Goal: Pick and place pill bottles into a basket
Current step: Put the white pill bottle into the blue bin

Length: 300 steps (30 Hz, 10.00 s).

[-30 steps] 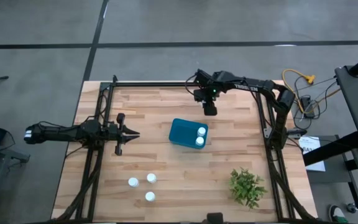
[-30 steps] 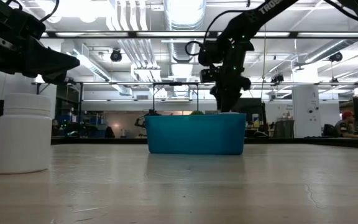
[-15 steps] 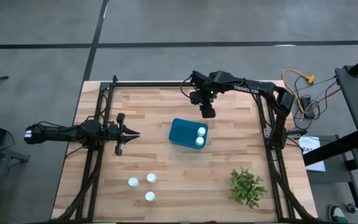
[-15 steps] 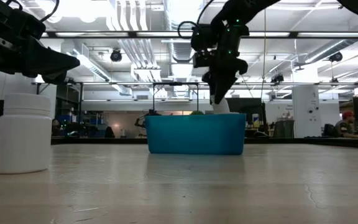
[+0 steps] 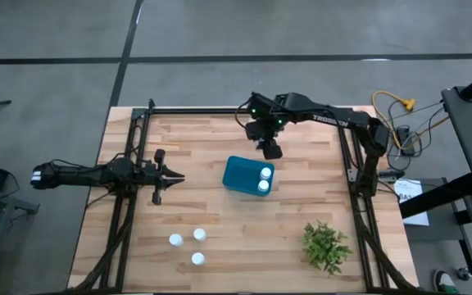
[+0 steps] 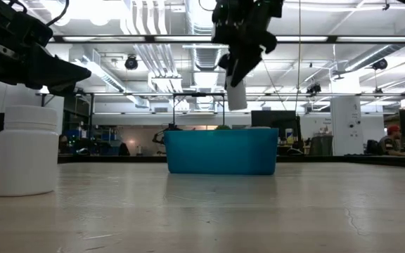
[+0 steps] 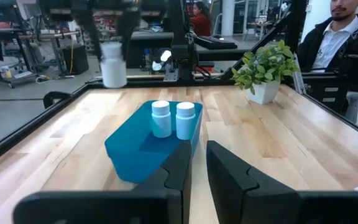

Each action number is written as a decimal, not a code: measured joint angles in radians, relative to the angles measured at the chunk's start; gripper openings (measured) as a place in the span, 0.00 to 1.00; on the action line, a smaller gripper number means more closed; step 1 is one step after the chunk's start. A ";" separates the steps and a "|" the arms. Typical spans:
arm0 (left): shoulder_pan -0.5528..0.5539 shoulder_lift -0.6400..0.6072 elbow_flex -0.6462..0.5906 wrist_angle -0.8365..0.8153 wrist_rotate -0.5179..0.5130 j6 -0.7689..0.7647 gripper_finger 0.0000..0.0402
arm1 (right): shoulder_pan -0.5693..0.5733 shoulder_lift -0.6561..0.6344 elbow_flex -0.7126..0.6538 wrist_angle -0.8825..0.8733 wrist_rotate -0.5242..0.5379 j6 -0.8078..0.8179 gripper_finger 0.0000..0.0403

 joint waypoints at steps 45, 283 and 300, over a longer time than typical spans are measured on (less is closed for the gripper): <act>0.000 0.000 0.000 0.000 -0.003 0.000 0.08 | 0.236 -0.048 -0.302 0.362 -0.005 0.054 0.36; -0.475 0.956 0.741 0.067 0.372 -0.085 0.65 | 0.390 -0.146 -0.405 0.683 -0.108 0.003 0.45; -0.880 1.120 1.058 -0.399 -0.500 -0.115 0.65 | 0.378 -0.148 -0.417 0.686 -0.108 0.013 0.45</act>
